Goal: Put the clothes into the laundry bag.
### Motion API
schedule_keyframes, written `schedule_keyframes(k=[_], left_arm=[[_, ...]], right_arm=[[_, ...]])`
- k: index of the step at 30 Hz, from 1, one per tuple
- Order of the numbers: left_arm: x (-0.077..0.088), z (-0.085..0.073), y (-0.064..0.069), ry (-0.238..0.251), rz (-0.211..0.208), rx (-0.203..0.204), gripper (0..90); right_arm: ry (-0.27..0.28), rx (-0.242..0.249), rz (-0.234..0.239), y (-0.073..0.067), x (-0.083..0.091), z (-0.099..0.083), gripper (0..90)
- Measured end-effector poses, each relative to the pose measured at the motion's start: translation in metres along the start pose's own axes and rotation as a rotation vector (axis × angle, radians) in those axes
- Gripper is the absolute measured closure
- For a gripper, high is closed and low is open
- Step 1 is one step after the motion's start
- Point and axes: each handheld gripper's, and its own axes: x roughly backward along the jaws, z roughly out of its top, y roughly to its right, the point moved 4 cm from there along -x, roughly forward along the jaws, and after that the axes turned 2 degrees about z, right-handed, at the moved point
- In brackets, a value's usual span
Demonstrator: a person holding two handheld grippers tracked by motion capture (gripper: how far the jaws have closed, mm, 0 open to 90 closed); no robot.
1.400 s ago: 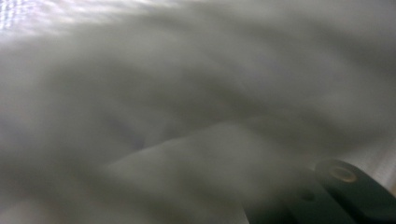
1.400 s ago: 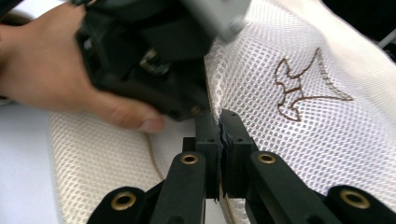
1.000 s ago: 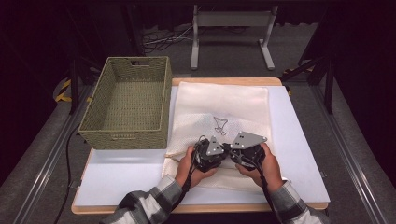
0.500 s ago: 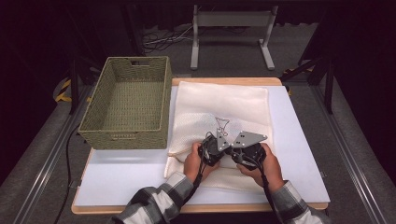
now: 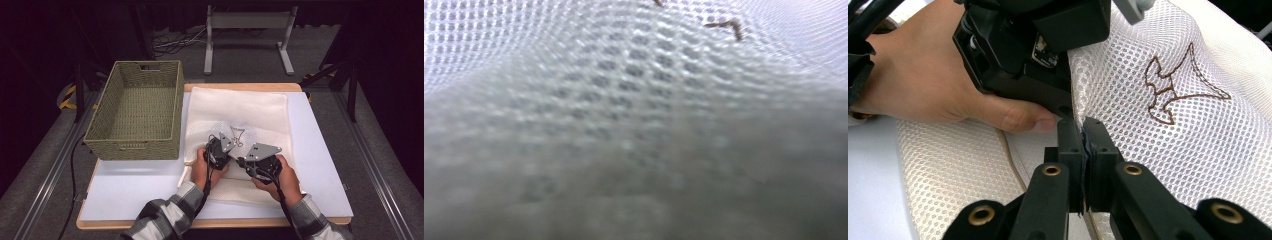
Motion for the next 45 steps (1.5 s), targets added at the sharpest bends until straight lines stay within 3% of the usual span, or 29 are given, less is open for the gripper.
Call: schedule_keyframes(k=[5, 6, 7, 9, 10, 17, 21, 23, 24, 28, 29, 32, 36, 38, 45], left_arm=[[0.002, -0.001, 0.001, 0.002, -0.043, 0.0, 88.2], [0.002, -0.001, 0.002, 0.009, -0.069, -0.001, 86.0], [0.002, -0.001, 0.002, 0.009, -0.069, -0.001, 83.0], [0.005, -0.002, 0.004, 0.016, -0.089, -0.013, 81.4], [0.009, -0.003, 0.008, 0.027, -0.137, -0.024, 80.6], [0.023, -0.008, 0.023, 0.018, -0.187, -0.098, 65.6], [0.026, -0.01, 0.025, 0.025, -0.242, -0.11, 67.6], [0.027, -0.01, 0.026, 0.029, -0.245, -0.113, 70.8], [0.025, -0.009, 0.027, 0.032, -0.276, -0.096, 71.3], [0.018, -0.008, 0.032, 0.026, -0.294, -0.104, 74.6], [0.012, -0.008, 0.033, 0.001, -0.248, -0.134, 81.8], [0.008, -0.005, 0.03, -0.009, -0.2, -0.126, 89.0], [0.002, -0.003, 0.02, -0.021, -0.098, -0.115, 89.8], [-0.001, -0.002, 0.015, -0.028, -0.041, -0.131, 89.8], [-0.003, -0.001, 0.007, -0.033, 0.01, -0.112, 89.9]], right_arm=[[0.0, -0.002, -0.004, 0.0, -0.001, -0.001, 88.2], [-0.002, 0.0, -0.006, 0.0, -0.001, -0.001, 88.2], [-0.002, 0.0, -0.006, 0.0, -0.001, -0.001, 88.2], [-0.001, -0.003, -0.01, 0.001, 0.001, -0.001, 88.1], [0.001, -0.007, -0.012, 0.002, 0.001, -0.001, 88.1], [0.027, -0.013, -0.027, 0.005, 0.006, 0.0, 88.1], [0.031, -0.012, -0.03, 0.005, 0.008, 0.001, 88.0], [0.032, -0.006, -0.025, 0.005, 0.008, 0.001, 88.1], [0.027, -0.005, -0.018, 0.004, 0.008, 0.001, 88.0], [0.011, -0.001, 0.01, 0.003, 0.007, 0.0, 87.8], [0.003, -0.004, 0.016, 0.002, 0.006, -0.001, 87.9], [-0.005, -0.003, 0.017, 0.002, 0.006, -0.002, 88.0], [-0.015, 0.009, 0.023, 0.001, 0.005, -0.003, 88.1], [-0.017, 0.012, 0.026, 0.0, 0.003, -0.003, 88.2], [-0.023, 0.019, 0.026, -0.003, 0.001, -0.003, 88.3]])
